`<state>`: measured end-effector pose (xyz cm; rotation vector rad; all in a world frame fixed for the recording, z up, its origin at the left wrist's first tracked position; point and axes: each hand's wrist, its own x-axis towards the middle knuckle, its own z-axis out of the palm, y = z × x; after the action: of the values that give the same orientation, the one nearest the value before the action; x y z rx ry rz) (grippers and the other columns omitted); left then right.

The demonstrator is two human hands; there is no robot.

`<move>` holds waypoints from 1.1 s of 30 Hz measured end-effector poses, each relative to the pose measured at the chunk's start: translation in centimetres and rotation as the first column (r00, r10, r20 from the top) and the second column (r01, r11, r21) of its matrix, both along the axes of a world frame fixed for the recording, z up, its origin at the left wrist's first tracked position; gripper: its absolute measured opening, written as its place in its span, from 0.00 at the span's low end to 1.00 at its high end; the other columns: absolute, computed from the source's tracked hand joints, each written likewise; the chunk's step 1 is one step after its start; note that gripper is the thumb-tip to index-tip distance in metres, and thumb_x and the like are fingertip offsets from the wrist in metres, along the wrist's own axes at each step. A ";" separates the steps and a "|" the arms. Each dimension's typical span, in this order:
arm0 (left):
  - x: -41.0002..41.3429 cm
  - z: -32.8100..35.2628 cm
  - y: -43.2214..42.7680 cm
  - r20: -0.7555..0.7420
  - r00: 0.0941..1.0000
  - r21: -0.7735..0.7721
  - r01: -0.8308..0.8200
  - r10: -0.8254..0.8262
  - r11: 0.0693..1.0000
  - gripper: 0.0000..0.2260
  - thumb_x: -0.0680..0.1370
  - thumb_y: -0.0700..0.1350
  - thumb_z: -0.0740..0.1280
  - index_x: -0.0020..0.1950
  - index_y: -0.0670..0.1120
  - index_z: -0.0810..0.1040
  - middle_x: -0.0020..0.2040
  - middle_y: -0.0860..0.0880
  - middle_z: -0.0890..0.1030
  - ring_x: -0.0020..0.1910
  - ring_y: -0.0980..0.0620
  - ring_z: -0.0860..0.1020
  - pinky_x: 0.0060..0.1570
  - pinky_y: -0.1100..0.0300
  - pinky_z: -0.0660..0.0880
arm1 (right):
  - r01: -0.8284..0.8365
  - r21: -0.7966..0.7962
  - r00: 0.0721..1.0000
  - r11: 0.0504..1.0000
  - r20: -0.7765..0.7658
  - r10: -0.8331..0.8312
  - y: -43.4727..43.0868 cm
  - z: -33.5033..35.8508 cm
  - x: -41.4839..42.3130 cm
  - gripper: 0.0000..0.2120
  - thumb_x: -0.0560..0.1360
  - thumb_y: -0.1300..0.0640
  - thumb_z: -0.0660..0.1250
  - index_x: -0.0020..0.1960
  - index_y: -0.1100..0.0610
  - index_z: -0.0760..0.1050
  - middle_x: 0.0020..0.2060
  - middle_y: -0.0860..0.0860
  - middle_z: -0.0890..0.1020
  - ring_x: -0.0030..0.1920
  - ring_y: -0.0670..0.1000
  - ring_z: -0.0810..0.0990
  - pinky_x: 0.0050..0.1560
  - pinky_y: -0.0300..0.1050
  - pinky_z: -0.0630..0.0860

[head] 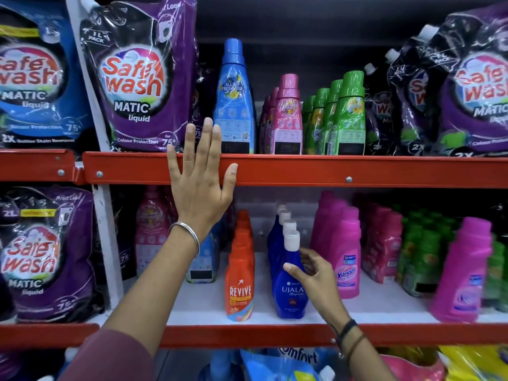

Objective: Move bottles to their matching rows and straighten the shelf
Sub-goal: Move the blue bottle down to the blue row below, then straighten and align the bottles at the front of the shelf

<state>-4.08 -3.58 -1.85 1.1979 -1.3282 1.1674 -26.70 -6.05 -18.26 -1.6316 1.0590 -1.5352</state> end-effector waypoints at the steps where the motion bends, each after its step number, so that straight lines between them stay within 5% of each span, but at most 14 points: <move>1: 0.0 0.0 0.0 0.000 1.000 0.003 -0.001 0.001 1.000 0.27 0.83 0.57 0.48 0.79 0.47 0.51 0.79 0.47 0.57 0.77 0.53 0.44 0.75 0.41 0.44 | -0.006 0.005 1.000 1.000 -0.004 0.006 0.0 -0.2 0.0 0.21 0.68 0.54 0.75 0.59 0.53 0.76 0.55 0.50 0.83 0.56 0.51 0.81 0.58 0.52 0.79; 5: 0.0 0.0 0.0 0.002 1.000 0.008 0.002 -0.002 1.000 0.27 0.83 0.58 0.48 0.79 0.47 0.51 0.79 0.47 0.57 0.78 0.52 0.46 0.75 0.42 0.43 | -0.015 0.005 1.000 1.000 -0.006 0.015 -0.2 -0.5 -0.3 0.21 0.68 0.52 0.75 0.60 0.52 0.75 0.56 0.49 0.82 0.58 0.51 0.80 0.59 0.53 0.78; 13: -0.1 0.0 0.4 -0.016 0.999 0.052 0.029 -0.029 0.998 0.27 0.83 0.56 0.50 0.79 0.47 0.52 0.79 0.48 0.57 0.78 0.50 0.47 0.74 0.41 0.43 | 0.025 -0.054 0.997 0.998 -0.073 -0.029 0.1 -0.1 -0.3 0.22 0.69 0.54 0.74 0.61 0.53 0.74 0.55 0.51 0.76 0.56 0.49 0.78 0.53 0.36 0.75; 20: -4.3 -3.8 2.7 -0.084 0.938 0.144 0.345 -0.336 0.927 0.26 0.81 0.52 0.53 0.78 0.47 0.56 0.79 0.49 0.55 0.79 0.52 0.48 0.76 0.46 0.41 | 0.123 -0.138 0.986 0.983 -0.096 -0.137 1.8 0.1 -1.9 0.29 0.67 0.43 0.70 0.64 0.52 0.72 0.54 0.47 0.76 0.56 0.41 0.76 0.53 0.32 0.72; 28: -10.6 -10.2 3.2 -0.109 0.877 0.264 0.480 -0.469 0.837 0.26 0.81 0.51 0.54 0.78 0.48 0.55 0.79 0.50 0.55 0.79 0.52 0.50 0.77 0.48 0.44 | 0.310 -0.218 0.950 0.925 0.039 -0.310 3.1 0.2 -7.5 0.12 0.74 0.54 0.68 0.57 0.53 0.75 0.52 0.52 0.78 0.52 0.48 0.78 0.45 0.26 0.73; 33: -11.4 -16.9 1.7 -0.057 0.944 0.308 0.327 -0.326 0.893 0.28 0.79 0.50 0.56 0.79 0.48 0.53 0.80 0.53 0.50 0.79 0.51 0.48 0.77 0.48 0.41 | 0.398 -0.234 0.916 0.887 0.043 -0.399 4.1 -2.2 -10.8 0.08 0.75 0.56 0.67 0.55 0.51 0.75 0.49 0.51 0.78 0.51 0.52 0.78 0.52 0.39 0.75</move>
<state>-15.52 -1.87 -18.78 1.1356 -1.6833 0.7292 -37.51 -1.90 -20.43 -1.6443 1.3177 -1.9931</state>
